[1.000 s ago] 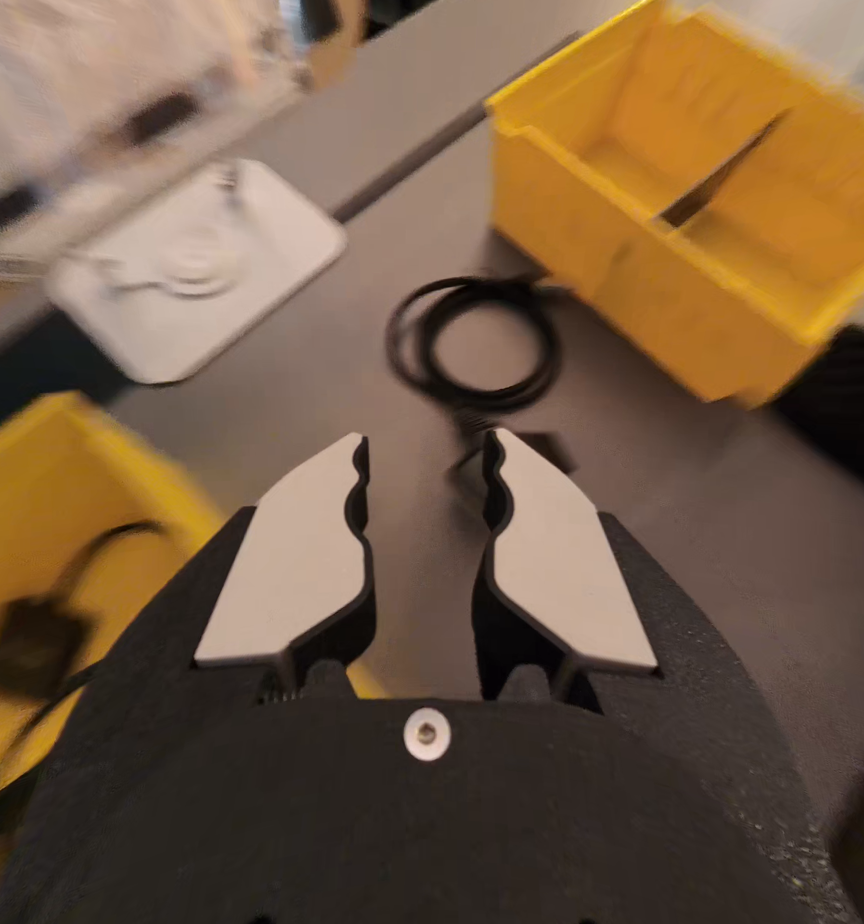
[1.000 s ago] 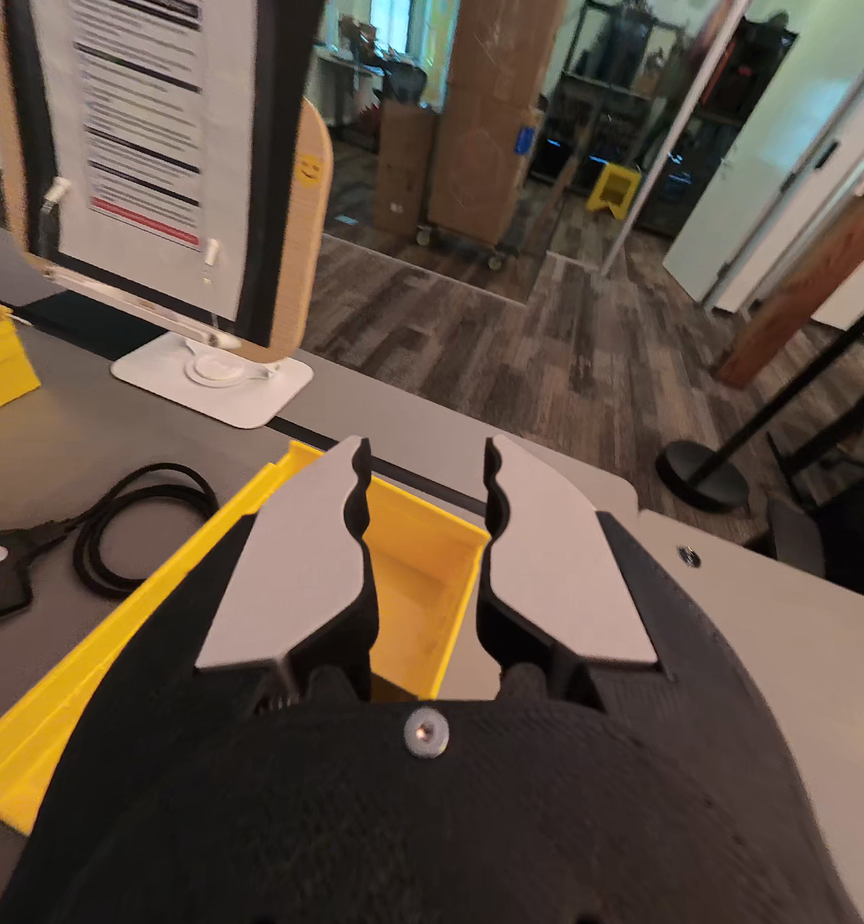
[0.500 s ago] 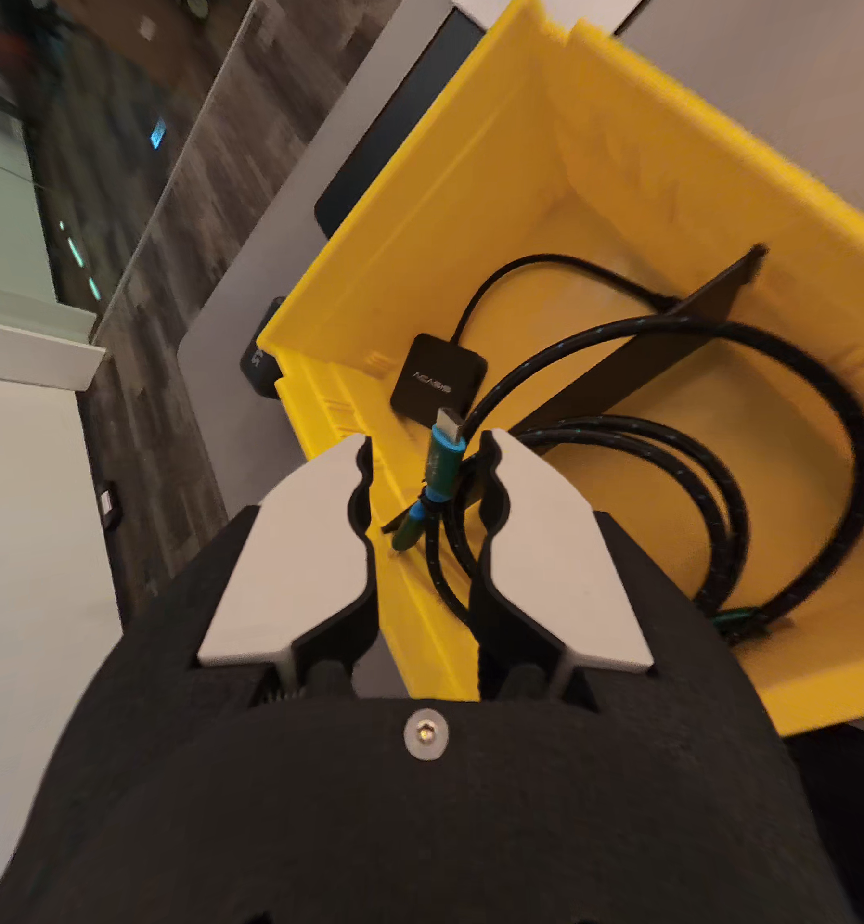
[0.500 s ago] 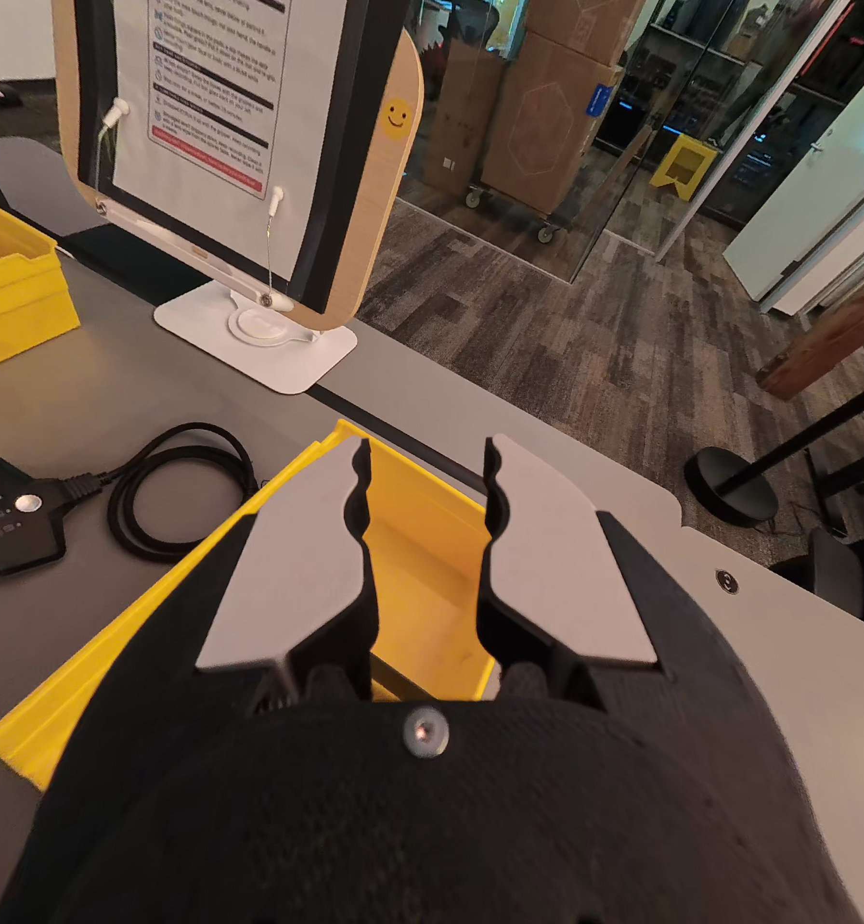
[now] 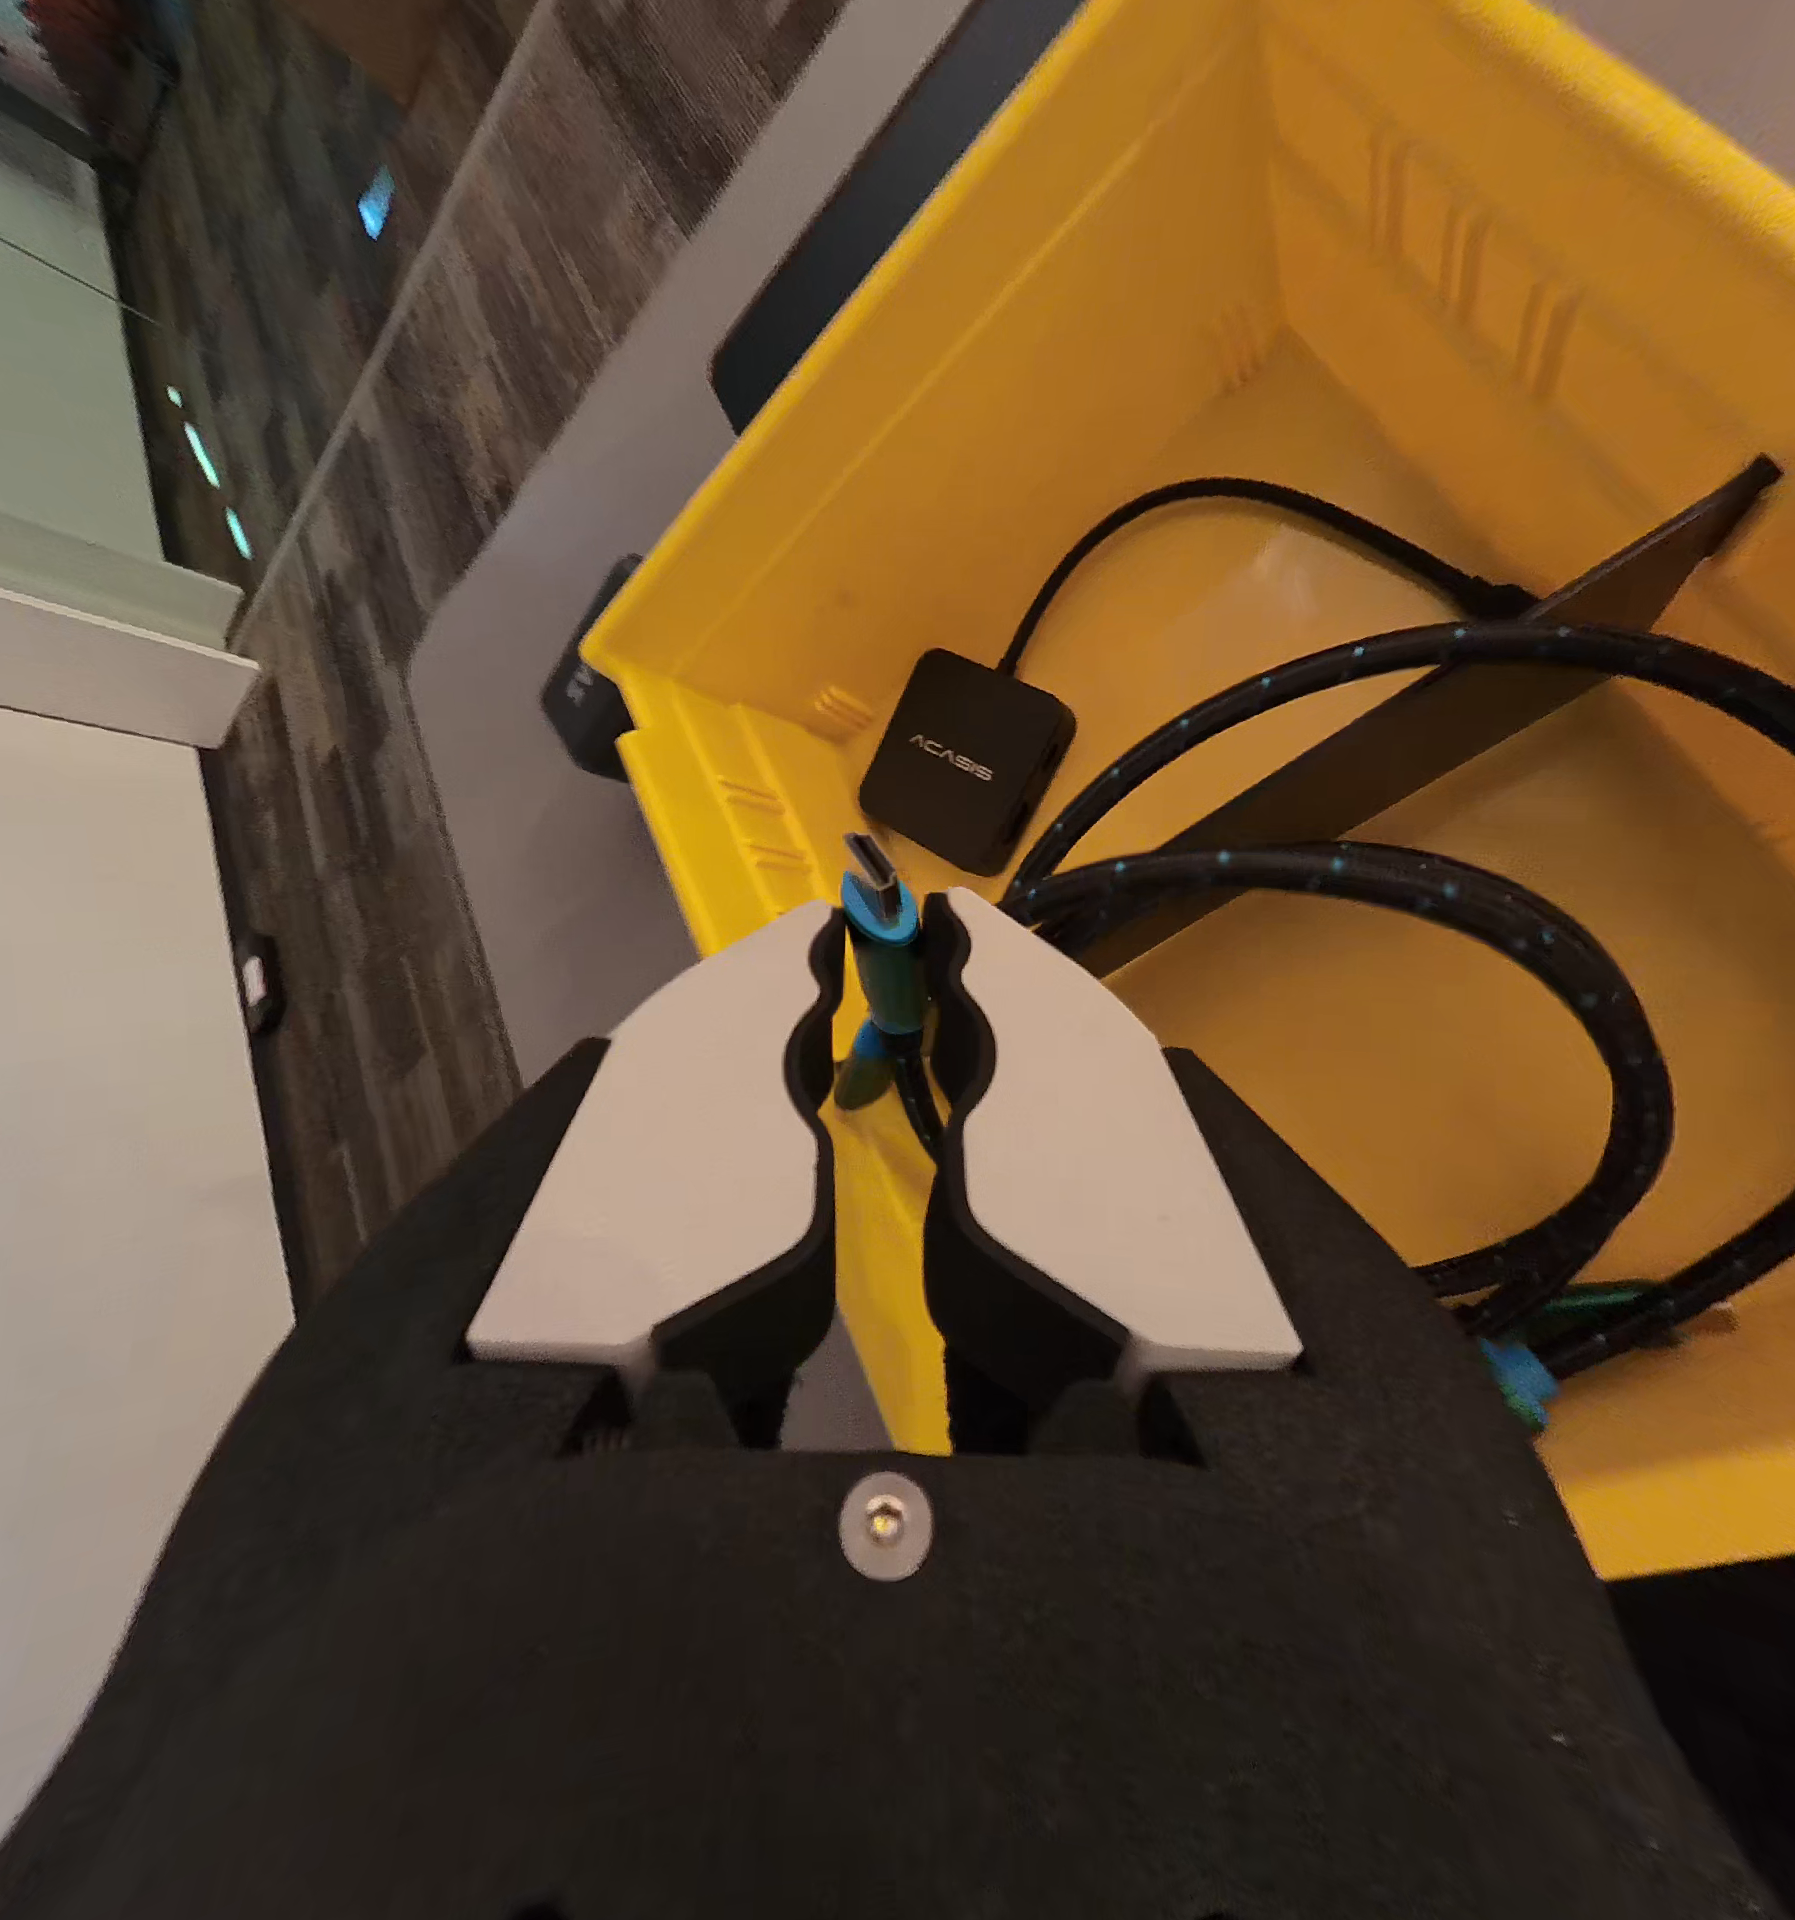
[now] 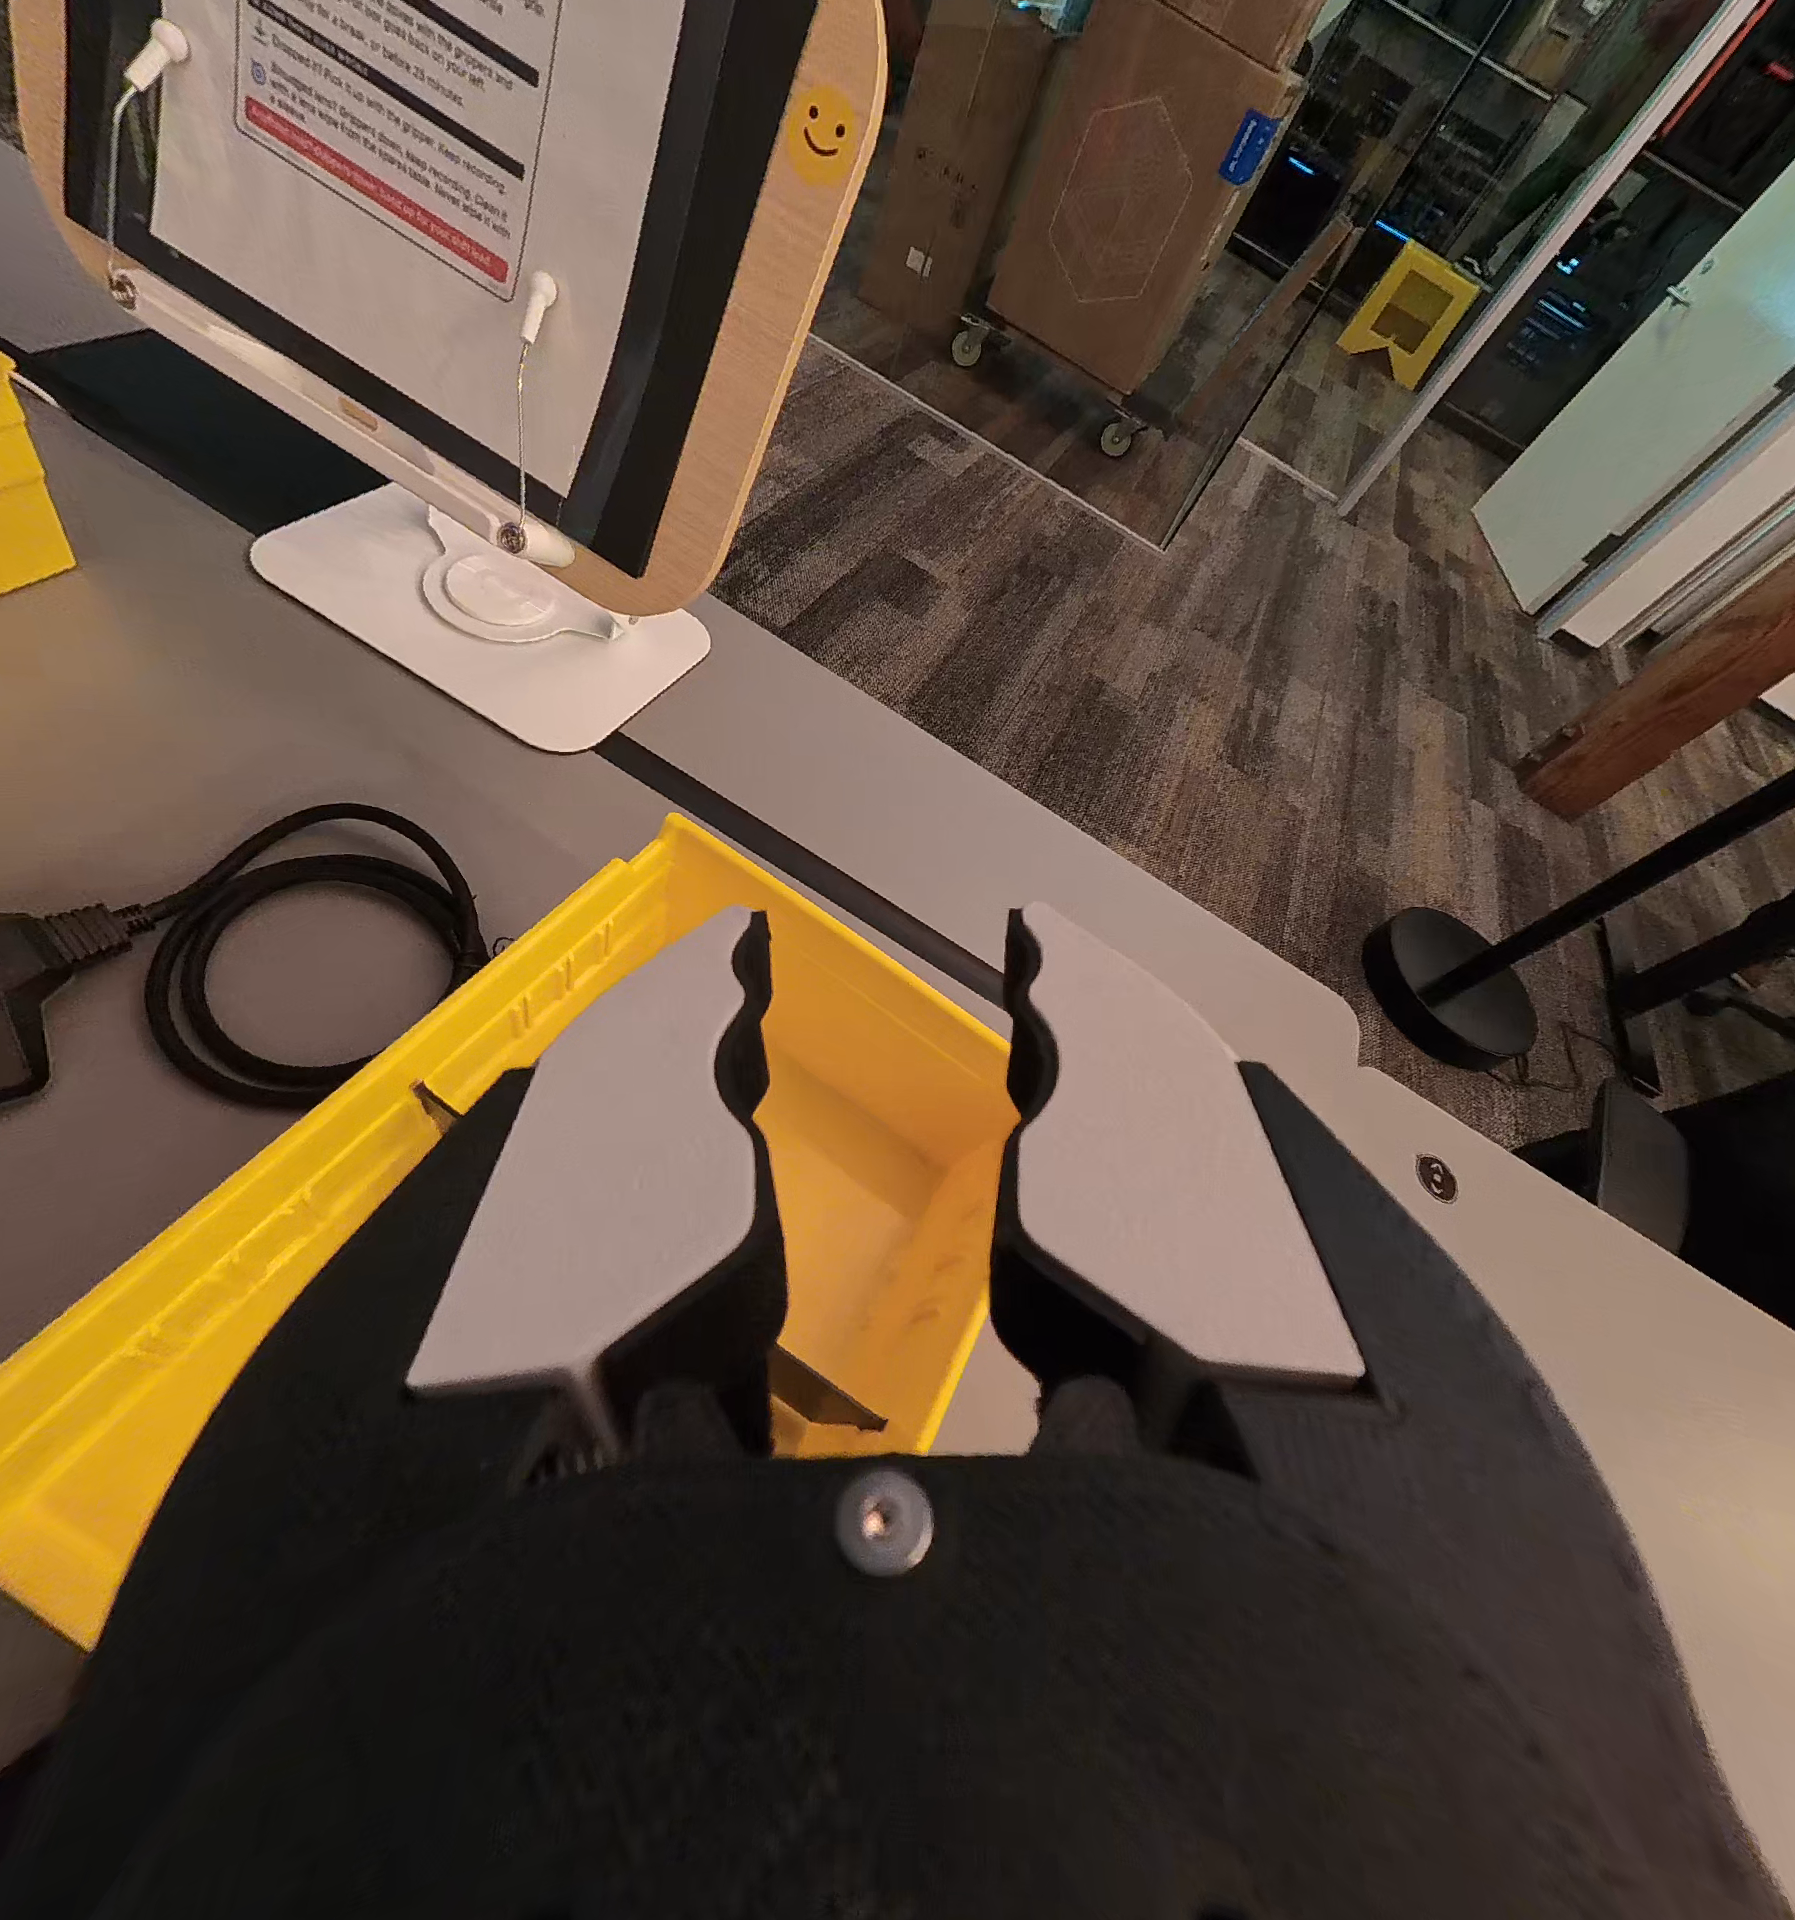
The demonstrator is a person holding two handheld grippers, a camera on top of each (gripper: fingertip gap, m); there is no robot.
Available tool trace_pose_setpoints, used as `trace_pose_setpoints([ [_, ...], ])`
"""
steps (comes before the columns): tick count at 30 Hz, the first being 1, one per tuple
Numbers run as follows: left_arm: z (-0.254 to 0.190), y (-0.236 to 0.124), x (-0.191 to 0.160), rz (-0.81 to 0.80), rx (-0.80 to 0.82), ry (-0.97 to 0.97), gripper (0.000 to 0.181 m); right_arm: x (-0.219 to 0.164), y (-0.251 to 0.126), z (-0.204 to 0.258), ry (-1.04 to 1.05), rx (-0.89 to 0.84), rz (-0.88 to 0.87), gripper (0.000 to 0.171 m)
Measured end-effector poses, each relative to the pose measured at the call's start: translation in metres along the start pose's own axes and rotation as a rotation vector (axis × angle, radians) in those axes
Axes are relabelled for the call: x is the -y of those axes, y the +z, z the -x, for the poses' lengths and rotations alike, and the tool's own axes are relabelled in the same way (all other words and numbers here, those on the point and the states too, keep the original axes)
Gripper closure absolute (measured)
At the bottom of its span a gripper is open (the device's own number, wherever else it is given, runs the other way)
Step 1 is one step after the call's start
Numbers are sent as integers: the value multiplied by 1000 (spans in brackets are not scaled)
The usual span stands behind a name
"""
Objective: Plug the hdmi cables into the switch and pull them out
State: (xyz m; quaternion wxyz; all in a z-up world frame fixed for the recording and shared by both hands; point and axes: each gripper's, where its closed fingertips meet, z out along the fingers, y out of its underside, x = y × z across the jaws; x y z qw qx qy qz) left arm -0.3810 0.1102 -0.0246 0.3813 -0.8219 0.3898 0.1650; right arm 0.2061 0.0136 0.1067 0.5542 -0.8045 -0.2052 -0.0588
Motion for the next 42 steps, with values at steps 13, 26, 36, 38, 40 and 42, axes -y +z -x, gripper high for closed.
trace_pose_setpoints([
  [13, -48, -189, 124, -700, -280, -33, 170, 73, -17, 80, -88, 247, -359, 127],
  [26, -203, -298, 199, -1061, -799, 127, 170, 89, -75, 303, -208, 1209, -707, 102],
  [36, -209, -300, 193, -1042, -866, 108, 170, 87, -100, 303, -329, 1205, -839, 139],
  [38, -211, -297, 192, -1036, -877, 103, 170, 86, -100, 311, -343, 1207, -832, 139],
  [40, -213, -295, 191, -1024, -889, 99, 170, 86, -97, 317, -366, 1180, -825, 144],
  [42, -215, -293, 190, -1015, -889, 99, 170, 87, -94, 319, -383, 1137, -839, 151],
])
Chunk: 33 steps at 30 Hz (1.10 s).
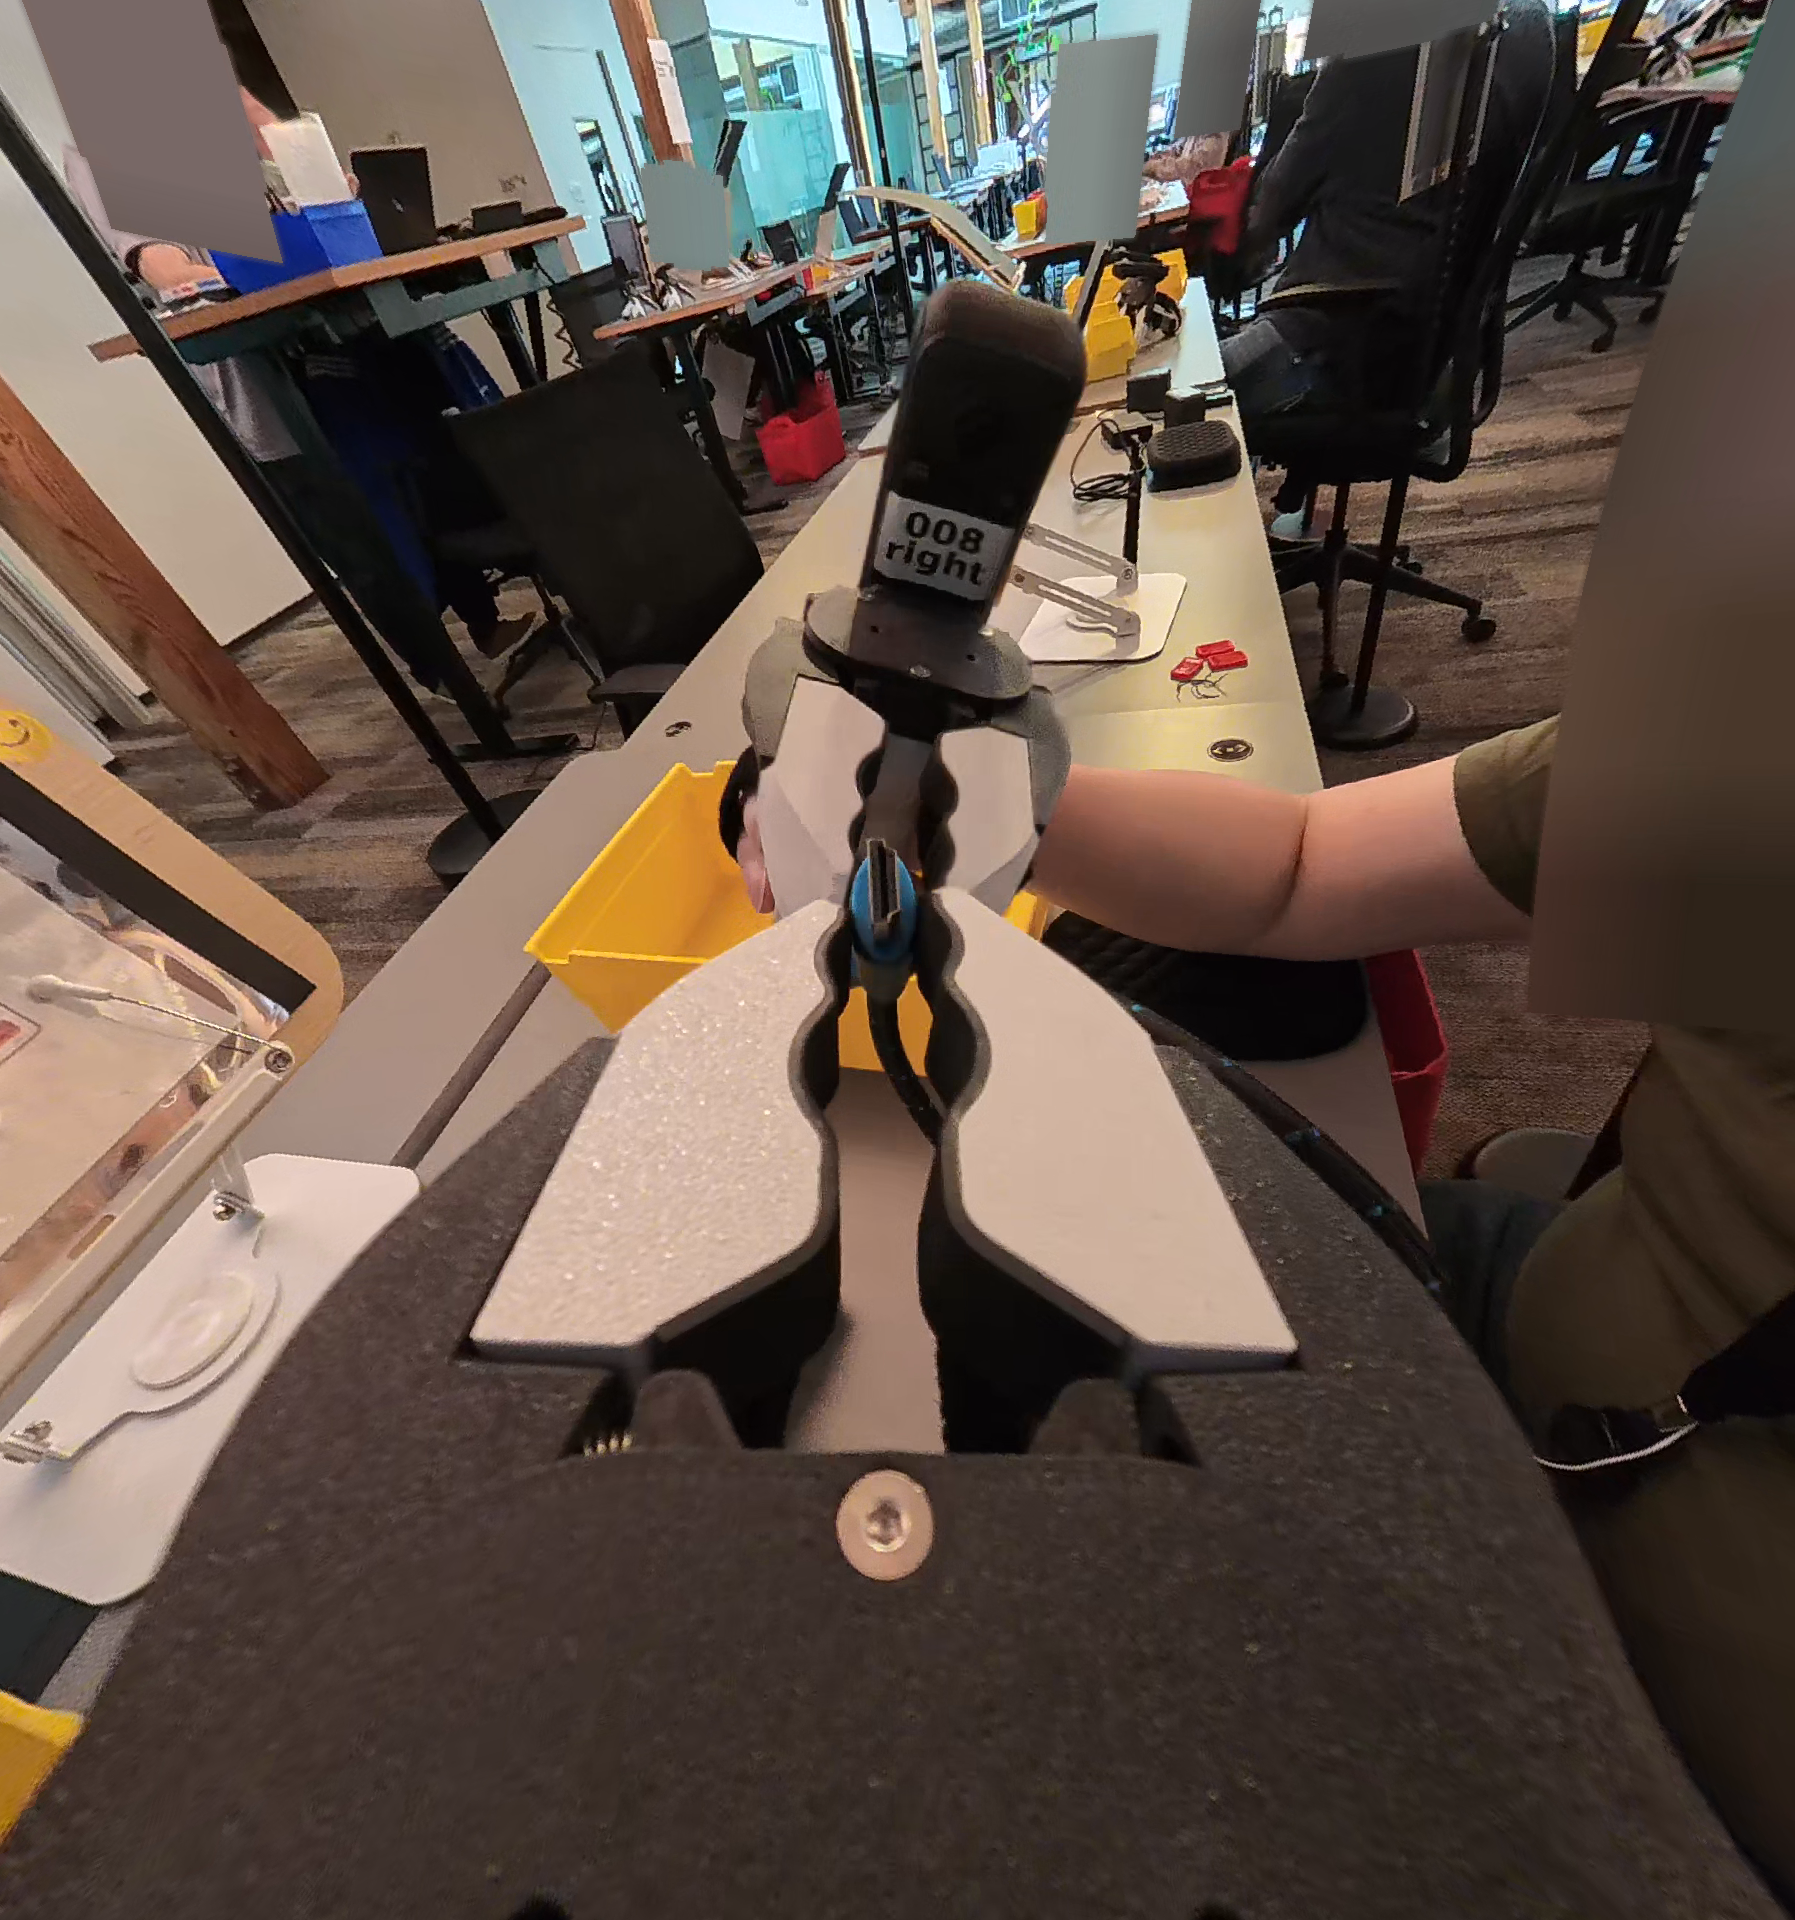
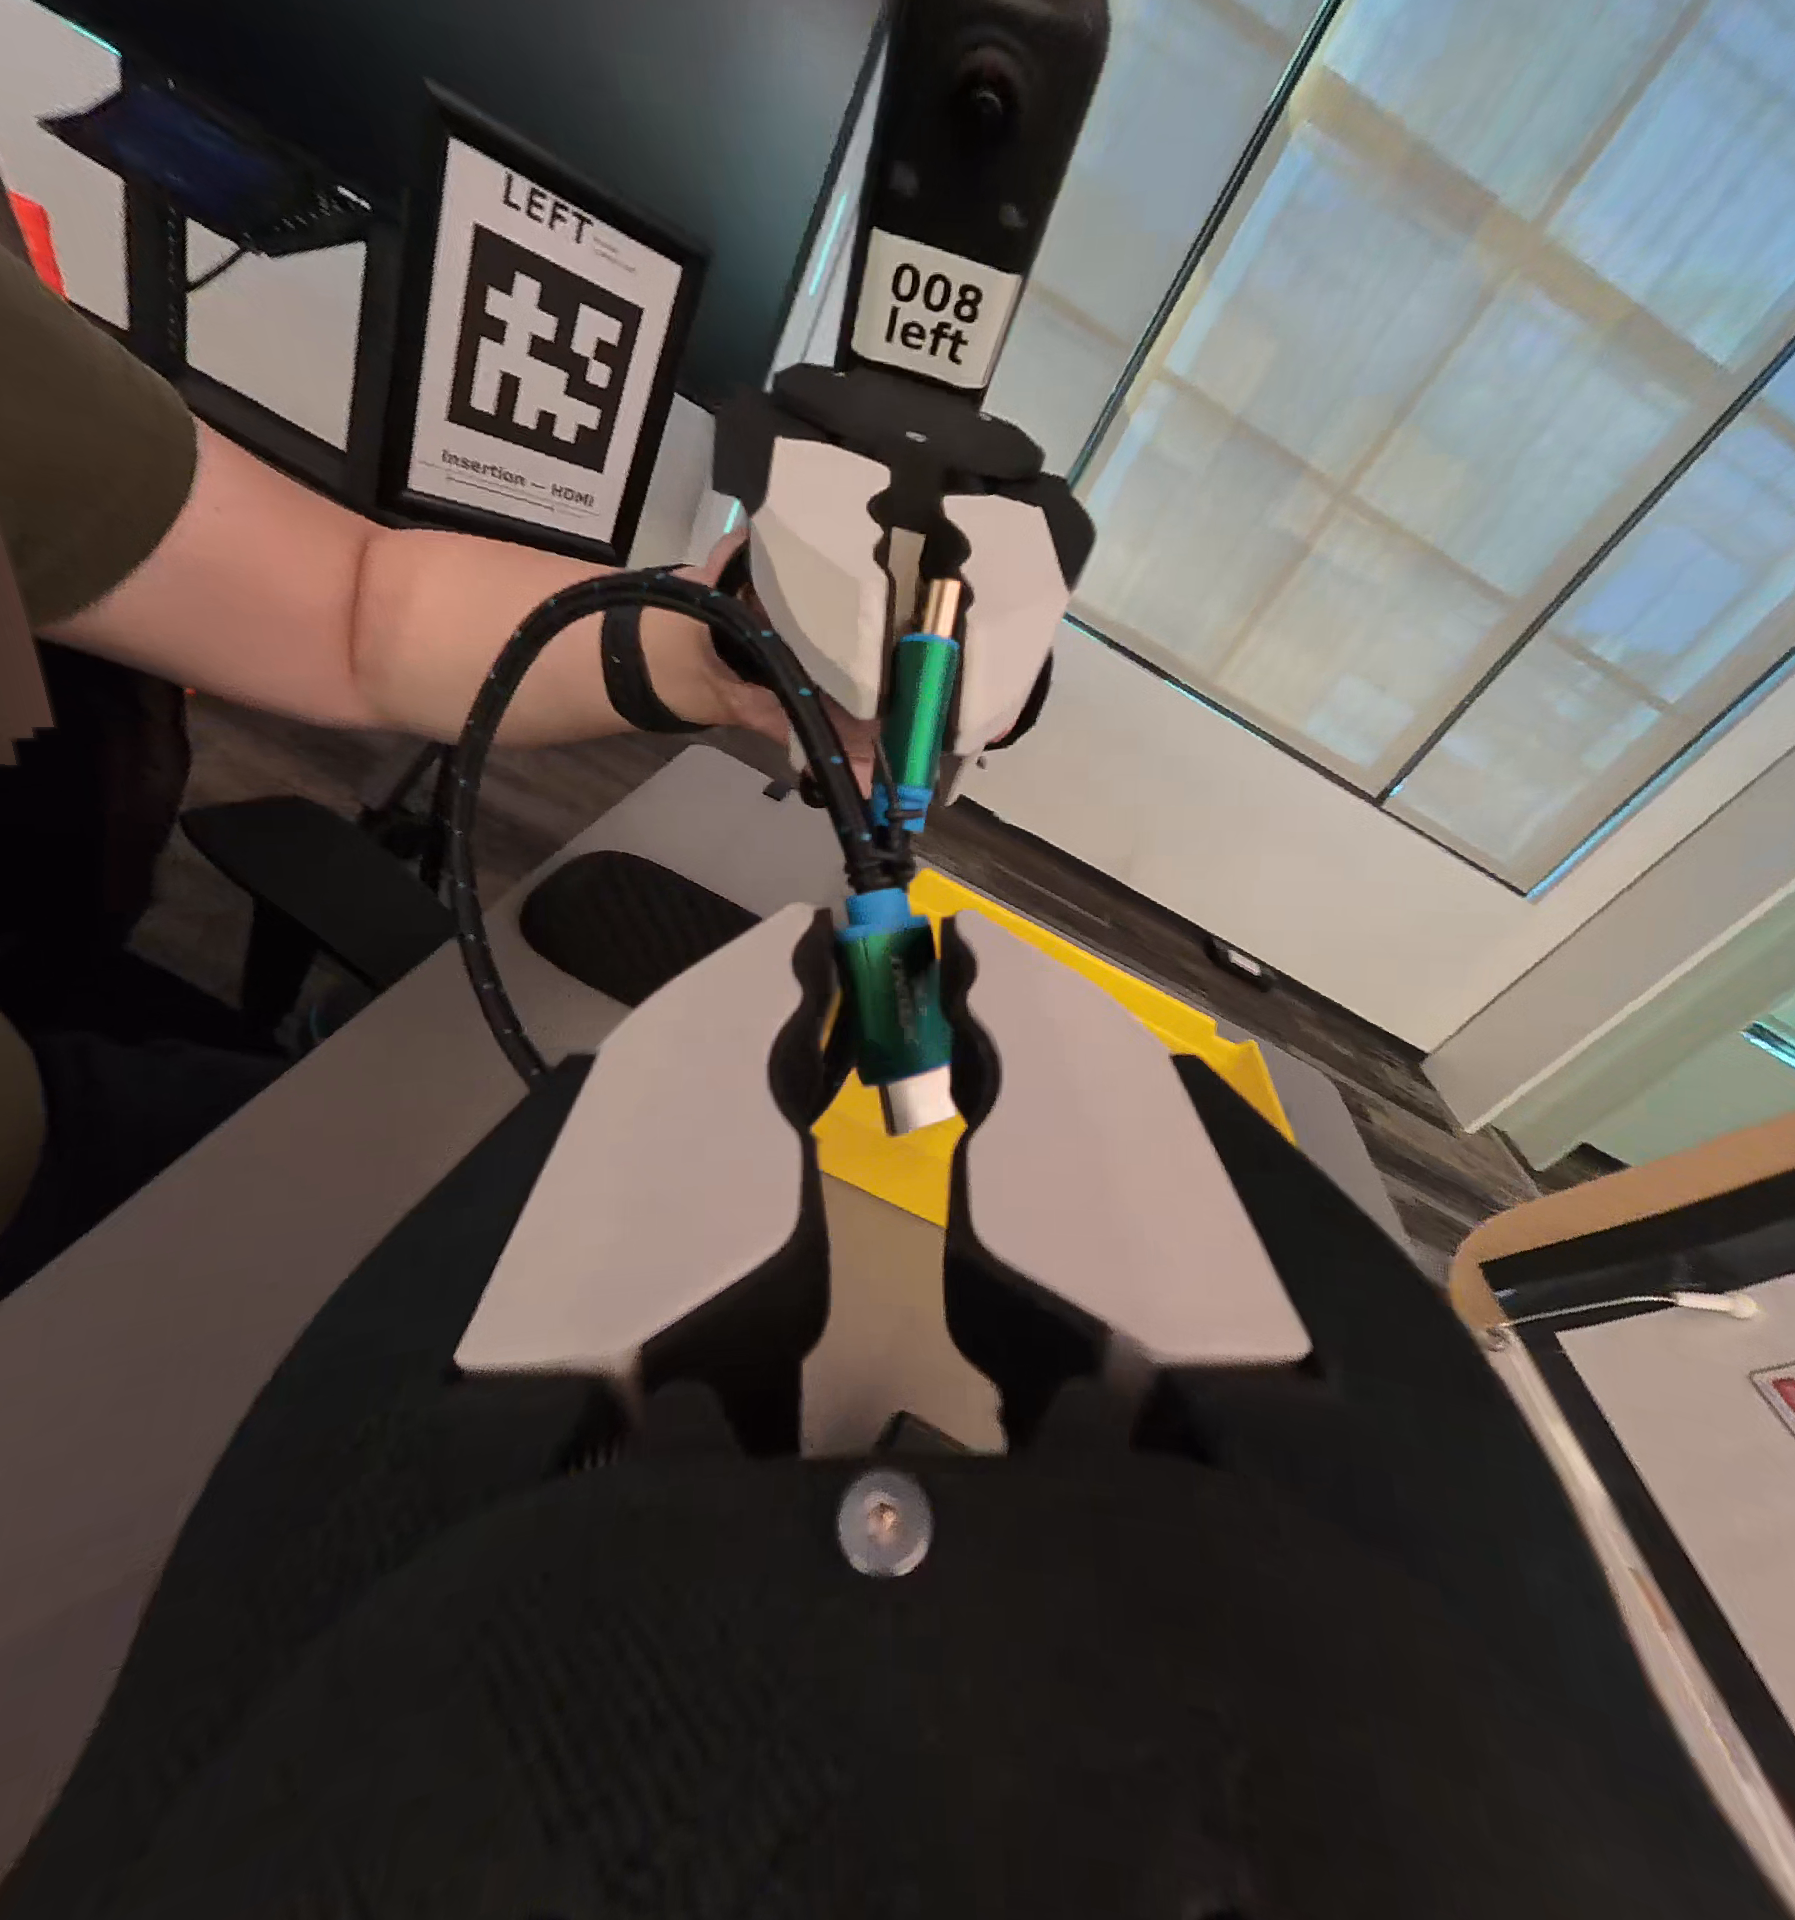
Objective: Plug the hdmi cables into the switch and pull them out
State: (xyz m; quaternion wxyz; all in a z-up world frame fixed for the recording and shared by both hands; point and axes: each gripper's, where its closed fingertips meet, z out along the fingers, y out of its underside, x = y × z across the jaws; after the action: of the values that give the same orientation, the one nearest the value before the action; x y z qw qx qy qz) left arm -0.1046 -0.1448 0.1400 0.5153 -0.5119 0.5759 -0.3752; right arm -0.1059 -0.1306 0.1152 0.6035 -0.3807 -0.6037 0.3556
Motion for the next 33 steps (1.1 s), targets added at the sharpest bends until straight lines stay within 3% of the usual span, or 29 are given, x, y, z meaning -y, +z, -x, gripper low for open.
trace_pose_setpoints([
  [11, 3, 3, -4, 23, 49, -11, 171, -9, 5, -2, -89, -53, 118, 154],
  [16, 14, -20, 22, -152, 98, -52, 171, -26, -4, -11, -91, -73, 211, 155],
  [21, 25, -41, 28, -195, 166, -53, 171, -38, -13, -19, -21, -59, 241, 155],
  [28, 22, -47, 32, -277, 114, -67, 170, -51, -12, 4, 78, 104, 274, 154],
  [29, 19, -42, 28, -264, 88, -67, 170, -48, -13, 8, 106, 142, 237, 152],
  [31, 12, -31, 18, -234, 37, -62, 171, -36, -16, 6, 183, 169, 132, 120],
  [33, 6, -20, 9, -199, -5, -67, 170, -18, -19, -4, 269, 155, 0, 118],
])
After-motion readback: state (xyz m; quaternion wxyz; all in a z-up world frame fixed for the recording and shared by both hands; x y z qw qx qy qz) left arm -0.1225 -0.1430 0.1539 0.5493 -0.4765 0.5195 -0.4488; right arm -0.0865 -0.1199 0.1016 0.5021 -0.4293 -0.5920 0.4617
